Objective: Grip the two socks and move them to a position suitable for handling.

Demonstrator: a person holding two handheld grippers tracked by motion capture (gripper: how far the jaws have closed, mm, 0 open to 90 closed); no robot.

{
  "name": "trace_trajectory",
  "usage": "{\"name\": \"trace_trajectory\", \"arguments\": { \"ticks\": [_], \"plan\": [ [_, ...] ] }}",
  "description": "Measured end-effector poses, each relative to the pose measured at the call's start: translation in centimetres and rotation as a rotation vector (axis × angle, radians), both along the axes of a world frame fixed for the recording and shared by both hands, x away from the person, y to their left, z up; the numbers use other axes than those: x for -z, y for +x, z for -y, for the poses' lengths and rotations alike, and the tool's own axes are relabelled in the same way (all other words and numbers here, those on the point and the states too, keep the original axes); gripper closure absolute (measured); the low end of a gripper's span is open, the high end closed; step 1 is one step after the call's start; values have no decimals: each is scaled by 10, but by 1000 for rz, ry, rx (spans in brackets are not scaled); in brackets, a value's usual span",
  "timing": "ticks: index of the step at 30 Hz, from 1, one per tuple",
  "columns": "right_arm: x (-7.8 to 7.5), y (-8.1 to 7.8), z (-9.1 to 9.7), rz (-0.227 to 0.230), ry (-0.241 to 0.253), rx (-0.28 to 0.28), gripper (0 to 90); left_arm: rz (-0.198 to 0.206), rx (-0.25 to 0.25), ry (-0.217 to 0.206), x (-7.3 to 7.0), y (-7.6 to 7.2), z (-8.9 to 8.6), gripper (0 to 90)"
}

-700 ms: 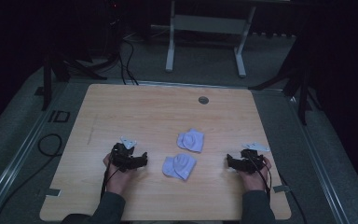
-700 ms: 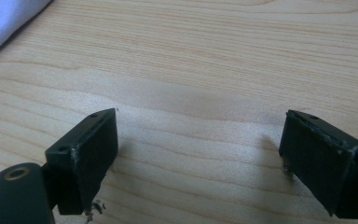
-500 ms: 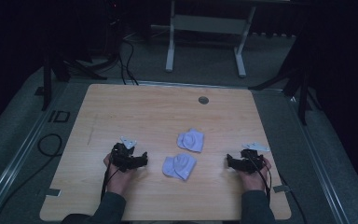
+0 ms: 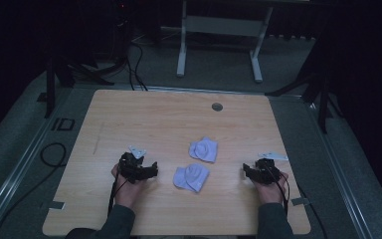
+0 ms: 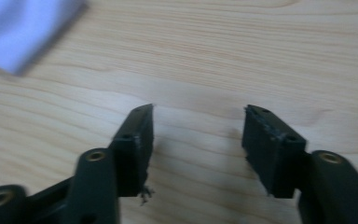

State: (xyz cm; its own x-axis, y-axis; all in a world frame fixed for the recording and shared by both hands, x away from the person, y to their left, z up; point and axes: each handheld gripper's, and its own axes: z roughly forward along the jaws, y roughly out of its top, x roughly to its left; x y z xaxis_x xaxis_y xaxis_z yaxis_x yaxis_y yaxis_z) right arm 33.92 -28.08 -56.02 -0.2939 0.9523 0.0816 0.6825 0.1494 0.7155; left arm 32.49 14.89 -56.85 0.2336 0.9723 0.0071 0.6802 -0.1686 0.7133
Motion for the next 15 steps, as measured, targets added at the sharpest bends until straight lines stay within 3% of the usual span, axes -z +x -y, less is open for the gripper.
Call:
{"name": "trace_trajectory", "arguments": {
  "ticks": [3,15],
  "plan": [
    [-4,-2,0,1,40,-30,498,0,-4,0,0,0,1,150],
    [-19,-8,-11,32,21,-98,626,-2,-4,1,0,0,1,149]
  ]
}}
